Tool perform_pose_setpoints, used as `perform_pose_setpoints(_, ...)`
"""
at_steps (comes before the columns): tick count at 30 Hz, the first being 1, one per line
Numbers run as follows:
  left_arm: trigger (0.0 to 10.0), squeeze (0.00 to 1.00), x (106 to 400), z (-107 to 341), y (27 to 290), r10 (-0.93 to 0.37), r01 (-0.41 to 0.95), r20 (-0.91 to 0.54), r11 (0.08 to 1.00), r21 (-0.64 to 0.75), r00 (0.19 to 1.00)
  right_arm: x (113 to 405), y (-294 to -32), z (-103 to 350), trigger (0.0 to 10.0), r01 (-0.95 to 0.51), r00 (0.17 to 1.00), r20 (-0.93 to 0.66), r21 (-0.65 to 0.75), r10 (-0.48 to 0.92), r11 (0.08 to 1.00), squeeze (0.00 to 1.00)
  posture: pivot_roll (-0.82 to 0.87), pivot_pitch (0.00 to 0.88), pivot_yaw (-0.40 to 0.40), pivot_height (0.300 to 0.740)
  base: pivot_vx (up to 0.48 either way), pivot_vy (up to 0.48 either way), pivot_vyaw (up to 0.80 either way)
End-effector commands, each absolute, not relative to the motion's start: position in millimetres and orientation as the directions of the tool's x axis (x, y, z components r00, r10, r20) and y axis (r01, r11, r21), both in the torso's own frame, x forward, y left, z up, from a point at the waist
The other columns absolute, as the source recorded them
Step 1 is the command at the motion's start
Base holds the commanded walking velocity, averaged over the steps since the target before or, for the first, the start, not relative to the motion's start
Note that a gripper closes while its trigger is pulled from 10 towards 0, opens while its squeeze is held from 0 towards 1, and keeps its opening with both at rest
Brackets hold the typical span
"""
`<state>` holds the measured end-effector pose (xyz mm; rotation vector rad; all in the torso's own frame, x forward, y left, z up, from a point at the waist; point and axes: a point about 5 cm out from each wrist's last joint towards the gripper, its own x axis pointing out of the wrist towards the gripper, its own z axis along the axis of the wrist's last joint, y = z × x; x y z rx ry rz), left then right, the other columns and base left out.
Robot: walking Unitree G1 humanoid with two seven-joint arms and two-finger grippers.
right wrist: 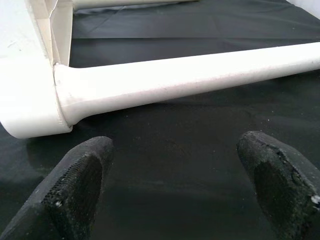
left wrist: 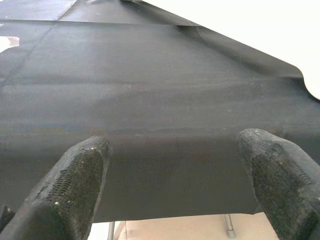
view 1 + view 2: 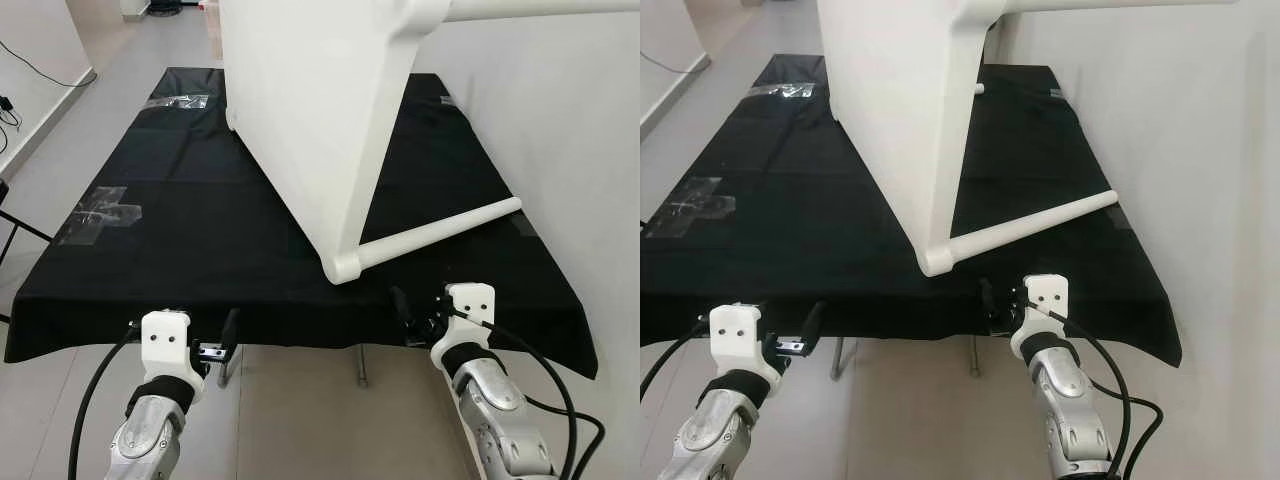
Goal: Building children table
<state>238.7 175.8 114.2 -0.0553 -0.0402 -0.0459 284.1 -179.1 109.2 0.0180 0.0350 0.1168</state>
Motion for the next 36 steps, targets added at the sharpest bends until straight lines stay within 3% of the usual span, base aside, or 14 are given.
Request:
perform_pose_setpoints(1,10.0,0.0,237.7,110.7,174.5,-0.055,0.056,0.021,0.997,-0.047,0.998,282.8,-179.3,107.9,10.0,-0.112,0.993,-0.042,0.036,0.114,0.993,0.0,0.03,0.156,-0.05,0.74,0.0,0.0,0.0)
perform_pose_setpoints(18,10.0,0.0,239.0,109.4,178.2,-0.054,0.054,0.015,0.998,-0.038,0.998,283.4,-181.0,106.0,10.0,-0.097,0.993,-0.057,0.063,0.101,0.993,0.0,0.03,0.156,-0.046,0.74,0.0,0.0,0.0)
perform_pose_setpoints(24,10.0,0.0,240.7,111.9,178.4,-0.06,0.06,0.021,0.998,-0.003,0.998,301.4,-189.8,131.9,10.0,-0.086,0.996,0.034,0.072,0.084,0.994,0.0,0.04,0.161,-0.044,0.74,0.0,0.0,0.0)
perform_pose_setpoints(29,10.0,0.0,240.9,112.3,177.8,-0.061,0.061,0.023,0.998,-0.003,0.998,317.5,-184.0,162.2,10.0,-0.143,0.983,0.12,0.043,0.137,0.989,0.0,0.04,0.163,-0.045,0.74,0.0,0.0,0.0)
perform_pose_setpoints(31,10.0,0.0,240.9,112.7,177.2,-0.063,0.063,0.024,0.998,-0.001,0.998,325.4,-170.1,181.6,10.0,-0.237,0.957,0.17,0.001,0.233,0.972,0.0,0.05,0.166,-0.05,0.74,0.0,0.0,0.0)
perform_pose_setpoints(36,10.0,0.0,240.7,113.0,176.5,-0.062,0.062,0.026,0.998,0.002,0.998,330.2,-156.2,195.1,10.0,-0.305,0.931,0.199,-0.035,0.306,0.952,0.0,0.05,0.167,-0.052,0.74,0.0,0.0,0.0)
